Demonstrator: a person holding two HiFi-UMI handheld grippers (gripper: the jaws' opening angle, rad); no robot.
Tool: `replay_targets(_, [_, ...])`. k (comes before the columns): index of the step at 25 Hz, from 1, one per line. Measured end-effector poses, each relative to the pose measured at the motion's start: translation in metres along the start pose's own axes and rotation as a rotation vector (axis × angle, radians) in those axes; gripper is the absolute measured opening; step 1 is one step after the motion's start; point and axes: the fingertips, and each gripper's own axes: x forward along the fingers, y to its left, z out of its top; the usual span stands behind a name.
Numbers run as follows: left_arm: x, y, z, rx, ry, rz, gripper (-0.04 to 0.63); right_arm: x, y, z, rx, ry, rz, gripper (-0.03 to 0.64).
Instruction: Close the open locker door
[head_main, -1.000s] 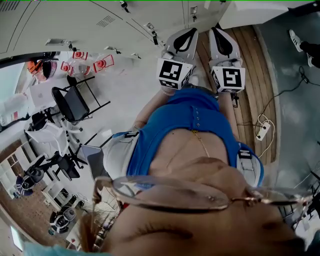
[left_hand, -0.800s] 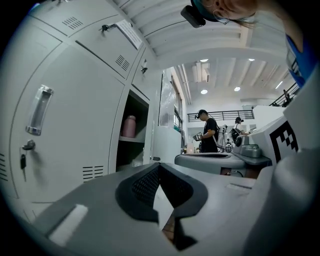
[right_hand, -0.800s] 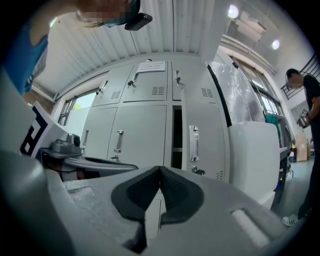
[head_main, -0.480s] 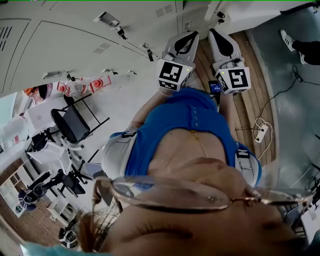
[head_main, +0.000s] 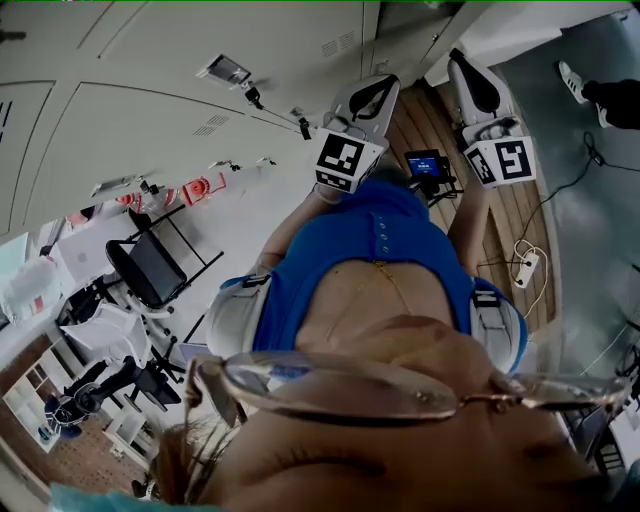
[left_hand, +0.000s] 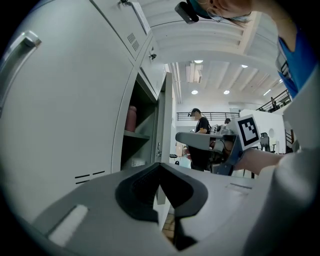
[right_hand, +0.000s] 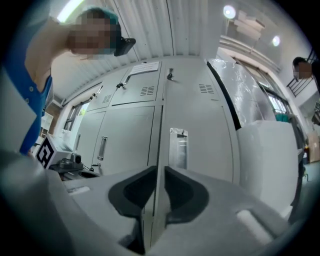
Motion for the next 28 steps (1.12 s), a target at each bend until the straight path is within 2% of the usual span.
replay_targets(1, [0.000,0.002,0.000,0.004,0.003,0.005,-0.002,0.001,-0.003,0.001,0.003,0.004,0.022,0.079])
replay_targets(2, [0.000,0.004,-0.001,0.004,0.008,0.008,-0.002,0.003,-0.005,0.002,0.003,0.009,0.044,0.100])
replay_targets(8, [0.004,0.016,-0.006,-0.035,0.030,0.056,-0.002,0.012,-0.022,0.010,0.023,-0.023,0.145,0.110])
replay_targets(12, [0.009,0.023,-0.002,-0.031,0.024,0.107,-0.002,0.017,-0.021,0.013,0.021,-0.012,0.268,0.110])
replay_targets(20, [0.020,0.028,0.010,-0.069,0.020,0.183,-0.002,0.034,-0.018,0.014,0.025,0.002,0.426,0.107])
replay_targets(23, [0.021,0.032,0.010,-0.065,0.020,0.210,-0.002,0.042,-0.015,0.012,0.012,-0.006,0.450,0.064])
replay_targets(28, [0.019,0.038,0.008,-0.065,0.021,0.253,-0.002,0.058,-0.013,0.010,0.006,-0.021,0.466,0.054])
